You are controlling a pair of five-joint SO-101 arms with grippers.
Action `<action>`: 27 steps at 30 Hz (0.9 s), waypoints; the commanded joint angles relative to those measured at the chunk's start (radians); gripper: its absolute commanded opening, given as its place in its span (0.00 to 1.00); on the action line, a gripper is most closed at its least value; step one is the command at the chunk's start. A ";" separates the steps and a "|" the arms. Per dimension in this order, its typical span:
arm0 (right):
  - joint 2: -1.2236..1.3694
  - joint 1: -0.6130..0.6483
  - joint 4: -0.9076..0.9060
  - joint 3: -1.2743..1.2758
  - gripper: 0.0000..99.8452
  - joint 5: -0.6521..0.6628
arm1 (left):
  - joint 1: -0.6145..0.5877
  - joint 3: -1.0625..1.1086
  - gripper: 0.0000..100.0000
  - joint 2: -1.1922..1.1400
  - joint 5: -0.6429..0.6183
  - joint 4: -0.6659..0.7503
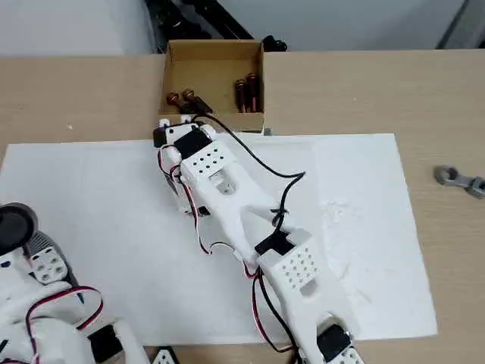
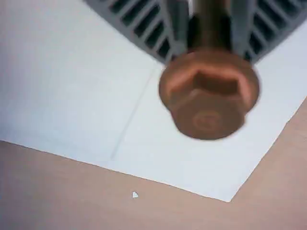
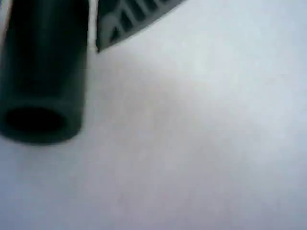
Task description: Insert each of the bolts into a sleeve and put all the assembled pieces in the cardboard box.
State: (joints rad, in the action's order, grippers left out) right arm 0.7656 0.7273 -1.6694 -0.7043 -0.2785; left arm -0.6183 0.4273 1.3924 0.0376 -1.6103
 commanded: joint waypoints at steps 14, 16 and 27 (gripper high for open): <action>-0.094 0.004 0.002 -0.081 0.26 0.025 | -0.006 -0.004 0.01 0.003 0.008 0.006; -0.093 0.004 0.004 -0.081 0.25 0.023 | -0.006 -0.004 0.01 0.003 0.008 0.006; -0.001 0.008 0.061 -0.081 0.24 0.023 | -0.006 -0.005 0.01 0.003 0.008 0.006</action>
State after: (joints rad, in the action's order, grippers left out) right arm 0.7580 0.7273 -1.6249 -0.7457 -0.2570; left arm -0.6183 0.4273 1.3924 0.0376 -1.6103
